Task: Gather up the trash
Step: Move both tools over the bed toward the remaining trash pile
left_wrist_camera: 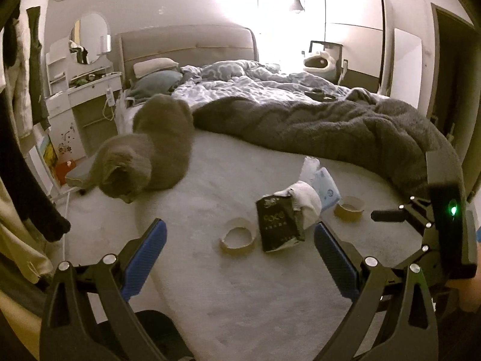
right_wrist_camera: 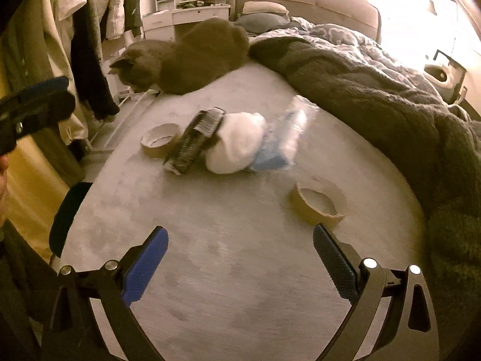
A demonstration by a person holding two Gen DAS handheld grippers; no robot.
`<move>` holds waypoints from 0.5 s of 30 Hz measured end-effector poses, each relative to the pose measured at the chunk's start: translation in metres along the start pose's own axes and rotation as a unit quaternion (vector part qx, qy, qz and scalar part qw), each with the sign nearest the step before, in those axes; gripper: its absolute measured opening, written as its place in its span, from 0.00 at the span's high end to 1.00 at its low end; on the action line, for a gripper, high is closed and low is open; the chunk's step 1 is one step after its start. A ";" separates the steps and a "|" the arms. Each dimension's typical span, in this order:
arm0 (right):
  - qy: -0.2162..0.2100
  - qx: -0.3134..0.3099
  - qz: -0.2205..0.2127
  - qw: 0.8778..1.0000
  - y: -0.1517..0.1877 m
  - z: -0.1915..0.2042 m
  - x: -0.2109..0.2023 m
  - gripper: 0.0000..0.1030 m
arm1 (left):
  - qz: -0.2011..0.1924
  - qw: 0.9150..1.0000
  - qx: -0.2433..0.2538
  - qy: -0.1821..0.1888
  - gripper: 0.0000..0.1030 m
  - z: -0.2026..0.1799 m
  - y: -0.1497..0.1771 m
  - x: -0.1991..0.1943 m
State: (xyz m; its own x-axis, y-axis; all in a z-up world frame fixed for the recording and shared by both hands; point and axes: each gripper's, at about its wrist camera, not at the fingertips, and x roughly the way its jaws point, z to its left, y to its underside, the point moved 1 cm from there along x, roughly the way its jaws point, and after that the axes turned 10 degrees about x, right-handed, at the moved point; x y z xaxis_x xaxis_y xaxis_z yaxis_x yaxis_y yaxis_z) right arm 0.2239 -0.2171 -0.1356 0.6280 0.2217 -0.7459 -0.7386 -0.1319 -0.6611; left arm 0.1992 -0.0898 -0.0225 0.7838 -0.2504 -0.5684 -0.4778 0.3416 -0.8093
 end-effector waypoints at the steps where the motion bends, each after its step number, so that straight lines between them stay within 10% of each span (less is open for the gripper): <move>1: 0.001 -0.001 -0.002 1.000 0.000 -0.003 0.000 0.05 | 0.002 1.000 0.004 0.000 0.04 -0.004 0.000 0.003; 15: 0.010 -0.011 -0.011 1.000 -0.008 -0.042 0.008 0.05 | 0.018 0.999 0.041 0.006 0.04 -0.041 0.005 0.033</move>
State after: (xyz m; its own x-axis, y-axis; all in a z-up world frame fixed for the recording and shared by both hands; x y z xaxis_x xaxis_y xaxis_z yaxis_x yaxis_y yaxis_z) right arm 0.2450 -0.2545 -0.1403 0.6489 0.2051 -0.7327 -0.7192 -0.1491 -0.6787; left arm 0.2063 -0.1330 -0.0512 0.7616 -0.2482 -0.5986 -0.4705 0.4235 -0.7741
